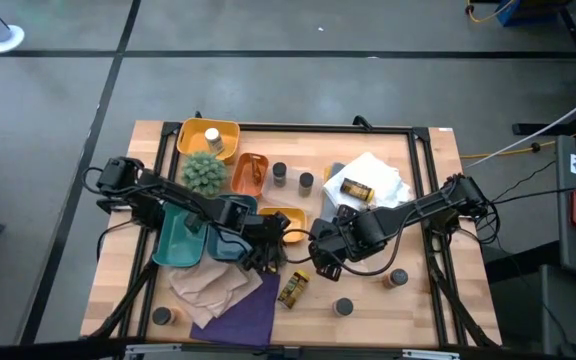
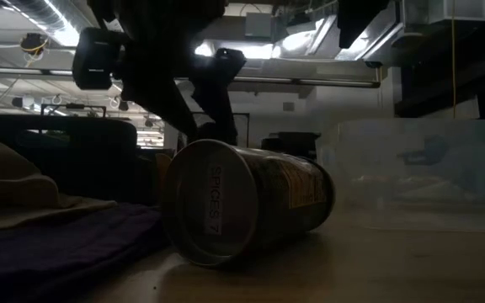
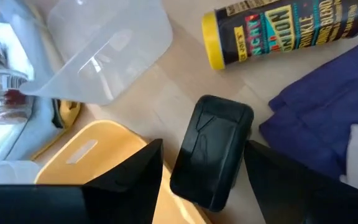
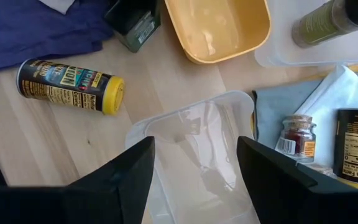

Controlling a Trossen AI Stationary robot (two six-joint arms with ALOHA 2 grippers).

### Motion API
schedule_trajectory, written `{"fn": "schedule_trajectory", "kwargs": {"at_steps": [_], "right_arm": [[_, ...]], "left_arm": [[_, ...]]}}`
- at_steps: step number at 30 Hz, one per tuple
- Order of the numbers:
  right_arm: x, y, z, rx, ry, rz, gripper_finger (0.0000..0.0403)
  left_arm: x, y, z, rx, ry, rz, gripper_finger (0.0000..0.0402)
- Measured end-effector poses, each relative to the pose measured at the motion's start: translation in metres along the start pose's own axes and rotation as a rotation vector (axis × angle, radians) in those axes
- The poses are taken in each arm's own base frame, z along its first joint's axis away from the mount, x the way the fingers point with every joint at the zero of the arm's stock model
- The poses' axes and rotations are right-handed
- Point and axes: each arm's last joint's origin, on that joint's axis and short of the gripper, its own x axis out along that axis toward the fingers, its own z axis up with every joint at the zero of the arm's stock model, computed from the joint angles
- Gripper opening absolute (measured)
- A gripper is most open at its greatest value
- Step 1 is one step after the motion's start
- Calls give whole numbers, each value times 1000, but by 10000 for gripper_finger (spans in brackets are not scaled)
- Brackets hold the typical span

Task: Sort spices by type
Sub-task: Put the green seasoning can into the green bin

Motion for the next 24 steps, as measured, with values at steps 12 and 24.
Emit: {"fn": "schedule_trajectory", "kwargs": {"at_steps": [12, 24], "right_arm": [[0, 0, 0, 1, 0, 0, 230], [0, 0, 0, 0, 0, -1, 230]], "left_arm": [[23, -4, -9, 51, 61, -45, 208], [23, -4, -9, 45, 63, -42, 107]]}}
